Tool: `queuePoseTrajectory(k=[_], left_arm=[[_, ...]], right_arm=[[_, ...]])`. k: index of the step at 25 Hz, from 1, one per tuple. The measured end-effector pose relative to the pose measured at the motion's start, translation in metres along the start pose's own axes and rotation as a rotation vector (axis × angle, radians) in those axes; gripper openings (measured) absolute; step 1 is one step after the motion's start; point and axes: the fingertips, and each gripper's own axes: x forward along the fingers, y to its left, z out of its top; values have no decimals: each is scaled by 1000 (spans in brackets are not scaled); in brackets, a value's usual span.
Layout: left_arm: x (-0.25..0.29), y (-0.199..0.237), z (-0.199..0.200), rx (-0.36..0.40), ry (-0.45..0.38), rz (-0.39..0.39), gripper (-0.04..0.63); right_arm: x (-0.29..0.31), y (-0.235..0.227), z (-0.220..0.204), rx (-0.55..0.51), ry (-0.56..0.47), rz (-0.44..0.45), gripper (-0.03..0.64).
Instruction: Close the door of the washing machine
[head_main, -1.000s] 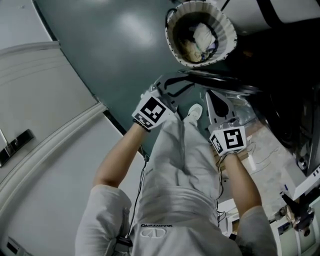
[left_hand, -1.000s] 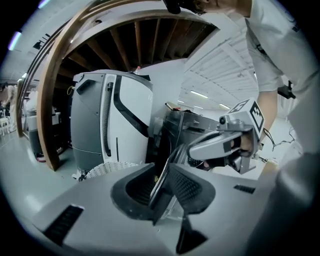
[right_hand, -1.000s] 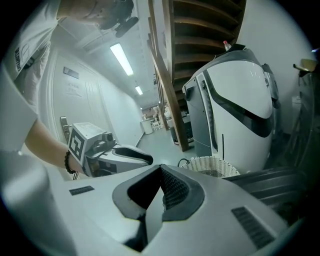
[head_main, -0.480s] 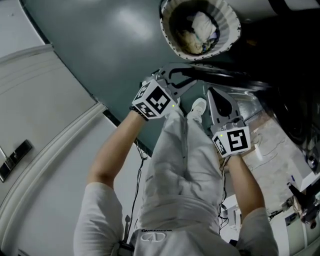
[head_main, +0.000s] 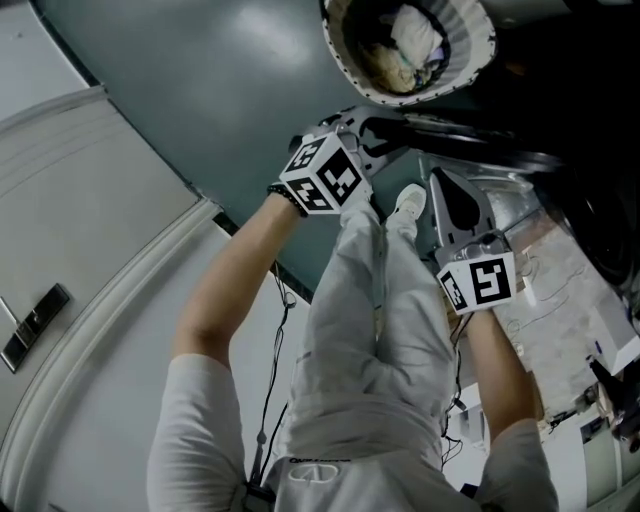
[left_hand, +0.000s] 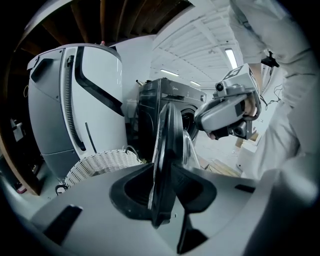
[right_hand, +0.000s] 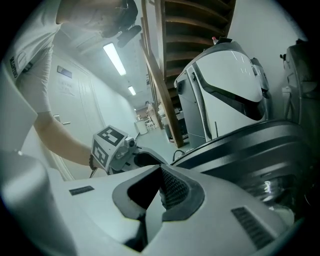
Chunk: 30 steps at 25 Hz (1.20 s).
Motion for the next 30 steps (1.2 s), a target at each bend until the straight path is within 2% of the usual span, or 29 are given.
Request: queuePoseTrajectory(k=[7, 18, 30], left_arm=[[11, 0, 1, 26, -27, -29, 88], [14, -2, 2, 87, -16, -99, 69], [10, -30, -1, 30, -3, -83, 67]], right_arm=[[-2, 1, -12, 17, 3, -15, 11], [-9, 4, -25, 37, 9, -54, 11], [-35, 12, -56, 65, 40, -124, 11]])
